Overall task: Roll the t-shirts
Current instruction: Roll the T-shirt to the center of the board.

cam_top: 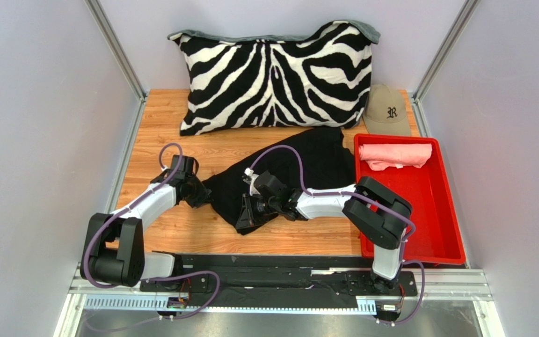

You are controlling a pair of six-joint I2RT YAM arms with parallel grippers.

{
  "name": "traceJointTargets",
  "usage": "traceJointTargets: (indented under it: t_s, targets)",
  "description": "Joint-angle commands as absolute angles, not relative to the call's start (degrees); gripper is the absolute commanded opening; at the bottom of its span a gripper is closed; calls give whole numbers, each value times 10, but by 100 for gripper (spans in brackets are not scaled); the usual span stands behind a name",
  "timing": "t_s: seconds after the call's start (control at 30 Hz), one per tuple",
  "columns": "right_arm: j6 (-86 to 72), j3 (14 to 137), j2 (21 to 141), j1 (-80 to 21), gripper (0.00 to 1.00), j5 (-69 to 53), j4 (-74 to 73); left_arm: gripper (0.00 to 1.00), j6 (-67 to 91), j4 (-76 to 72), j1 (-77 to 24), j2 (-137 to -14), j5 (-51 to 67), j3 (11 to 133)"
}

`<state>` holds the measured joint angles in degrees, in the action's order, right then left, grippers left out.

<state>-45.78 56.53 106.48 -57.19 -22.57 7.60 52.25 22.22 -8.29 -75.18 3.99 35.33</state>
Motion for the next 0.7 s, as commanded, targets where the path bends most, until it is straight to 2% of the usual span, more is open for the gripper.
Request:
traceJointTargets:
  t_s: [0.0,0.03,0.07,0.17,0.27,0.4,0.67]
  targets:
    - [-431,566,1038,-575,15,-204,70,12,505,242,-97,-753,23,393]
    - [-423,568,1036,-576,20,-180,61,10,502,250,-101,-755,17,407]
    - [-403,570,1033,-585,30,-165,50,7,498,259,-108,-757,18,412]
    - [-370,587,1012,-612,44,-76,2,2,494,294,-114,-762,19,432]
    - [-339,605,997,-640,52,-1,-30,0,488,331,-120,-769,14,452]
    - [-300,639,1008,-670,54,117,-40,0,478,367,-129,-784,10,475]
    - [-220,728,1076,-715,60,213,-15,0,460,386,-131,-810,5,491]
